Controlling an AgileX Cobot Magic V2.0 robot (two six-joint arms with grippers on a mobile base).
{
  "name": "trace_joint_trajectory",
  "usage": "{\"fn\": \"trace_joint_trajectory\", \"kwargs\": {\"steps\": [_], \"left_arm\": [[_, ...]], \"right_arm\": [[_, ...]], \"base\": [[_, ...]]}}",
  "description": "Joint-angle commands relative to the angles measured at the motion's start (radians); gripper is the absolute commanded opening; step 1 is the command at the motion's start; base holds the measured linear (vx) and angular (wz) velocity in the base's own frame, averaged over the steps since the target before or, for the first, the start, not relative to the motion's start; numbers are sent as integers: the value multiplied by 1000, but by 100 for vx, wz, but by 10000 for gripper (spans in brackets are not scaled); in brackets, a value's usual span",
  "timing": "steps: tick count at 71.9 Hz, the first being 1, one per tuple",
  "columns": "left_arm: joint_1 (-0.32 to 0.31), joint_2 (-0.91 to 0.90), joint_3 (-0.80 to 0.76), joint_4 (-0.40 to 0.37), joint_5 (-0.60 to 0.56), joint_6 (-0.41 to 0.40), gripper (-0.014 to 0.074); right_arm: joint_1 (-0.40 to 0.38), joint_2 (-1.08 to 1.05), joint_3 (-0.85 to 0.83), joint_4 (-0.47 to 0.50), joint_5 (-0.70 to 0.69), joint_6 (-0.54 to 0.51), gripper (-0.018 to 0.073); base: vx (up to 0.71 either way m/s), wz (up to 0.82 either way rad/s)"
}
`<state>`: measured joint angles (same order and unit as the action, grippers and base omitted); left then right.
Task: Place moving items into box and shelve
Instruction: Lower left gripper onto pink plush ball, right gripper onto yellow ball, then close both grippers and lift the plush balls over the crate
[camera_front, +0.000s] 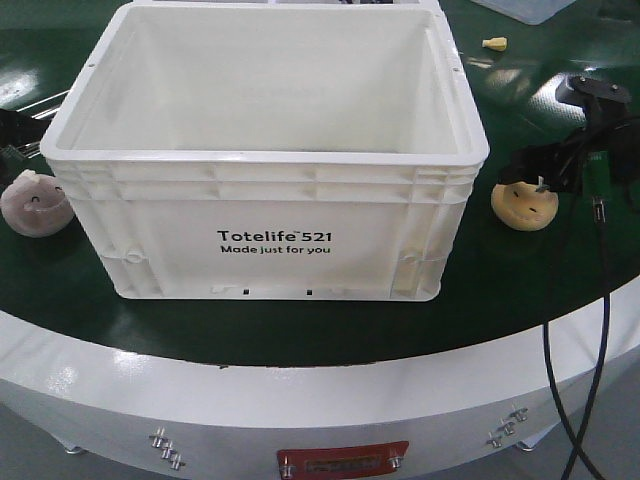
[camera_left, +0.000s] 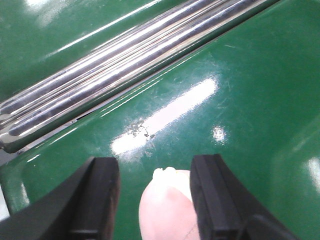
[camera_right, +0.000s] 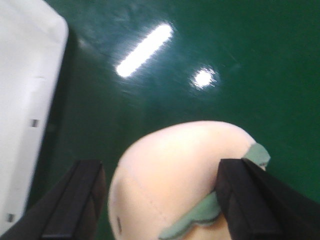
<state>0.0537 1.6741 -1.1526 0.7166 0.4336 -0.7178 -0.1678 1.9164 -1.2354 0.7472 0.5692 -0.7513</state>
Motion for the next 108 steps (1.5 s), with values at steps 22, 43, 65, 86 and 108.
{"fn": "trace_joint_trajectory", "kwargs": {"steps": [22,43,65,86,108], "left_arm": [[1,-45,-35,15,-40,-9,442],[1,-41,-35,14,-40,-9,442],[-2,21,-33,-78,30,15,442],[-2,88,-33,-236,83,219,442],[-2,184,-33,-361,92,306,388]], "right_arm": [[3,6,-27,-86,30,81,291],[3,6,-27,-90,60,76,-10],[3,6,-27,-90,81,76,-8],[3,6,-27,-86,83,76,-8],[3,6,-27,-79,92,76,-8]], "base": [[0,0],[0,0],[0,0],[0,0],[0,0]]}}
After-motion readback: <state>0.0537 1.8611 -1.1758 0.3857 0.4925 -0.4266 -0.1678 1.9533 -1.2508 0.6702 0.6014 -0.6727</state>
